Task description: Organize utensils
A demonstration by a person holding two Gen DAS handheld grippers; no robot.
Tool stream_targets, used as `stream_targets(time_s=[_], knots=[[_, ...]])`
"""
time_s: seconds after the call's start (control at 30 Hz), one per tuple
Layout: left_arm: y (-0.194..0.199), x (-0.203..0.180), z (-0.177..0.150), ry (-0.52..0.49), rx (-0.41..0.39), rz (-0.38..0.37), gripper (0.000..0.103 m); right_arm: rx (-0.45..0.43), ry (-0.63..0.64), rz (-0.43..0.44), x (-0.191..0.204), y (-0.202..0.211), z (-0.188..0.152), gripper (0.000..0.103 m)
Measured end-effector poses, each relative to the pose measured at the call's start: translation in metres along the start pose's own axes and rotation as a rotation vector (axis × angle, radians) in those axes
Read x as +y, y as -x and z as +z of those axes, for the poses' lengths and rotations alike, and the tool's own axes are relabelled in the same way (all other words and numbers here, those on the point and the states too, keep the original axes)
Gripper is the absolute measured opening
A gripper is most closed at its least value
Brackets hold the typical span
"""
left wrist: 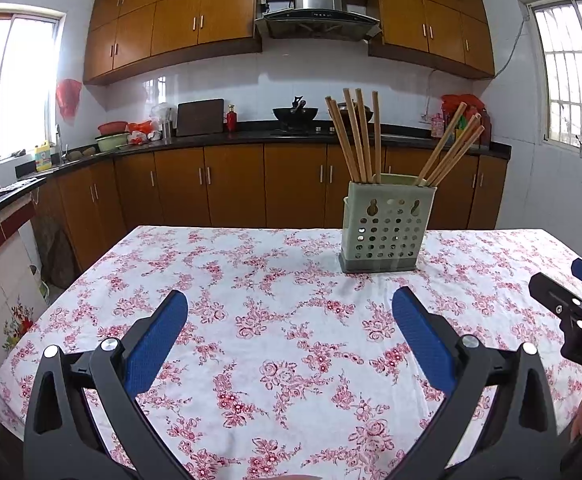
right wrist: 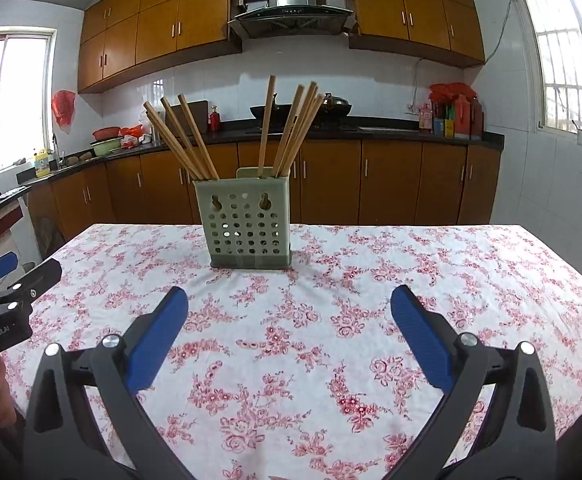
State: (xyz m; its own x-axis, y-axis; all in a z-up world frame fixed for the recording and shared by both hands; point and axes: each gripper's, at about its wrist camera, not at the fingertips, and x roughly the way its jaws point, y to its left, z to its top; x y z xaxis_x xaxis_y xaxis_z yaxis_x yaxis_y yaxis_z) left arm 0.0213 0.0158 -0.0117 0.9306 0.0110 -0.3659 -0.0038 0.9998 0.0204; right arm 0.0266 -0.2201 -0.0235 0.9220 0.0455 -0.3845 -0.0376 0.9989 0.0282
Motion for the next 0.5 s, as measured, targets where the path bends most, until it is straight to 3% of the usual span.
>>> stream_targets(time_s=[0.5], knots=[[-0.0006, -0.0018, -0.0031, 0.011, 0.005, -0.018, 0.101, -0.016, -0.002, -0.015, -0.0018, 0.0018, -0.0031, 0.099]])
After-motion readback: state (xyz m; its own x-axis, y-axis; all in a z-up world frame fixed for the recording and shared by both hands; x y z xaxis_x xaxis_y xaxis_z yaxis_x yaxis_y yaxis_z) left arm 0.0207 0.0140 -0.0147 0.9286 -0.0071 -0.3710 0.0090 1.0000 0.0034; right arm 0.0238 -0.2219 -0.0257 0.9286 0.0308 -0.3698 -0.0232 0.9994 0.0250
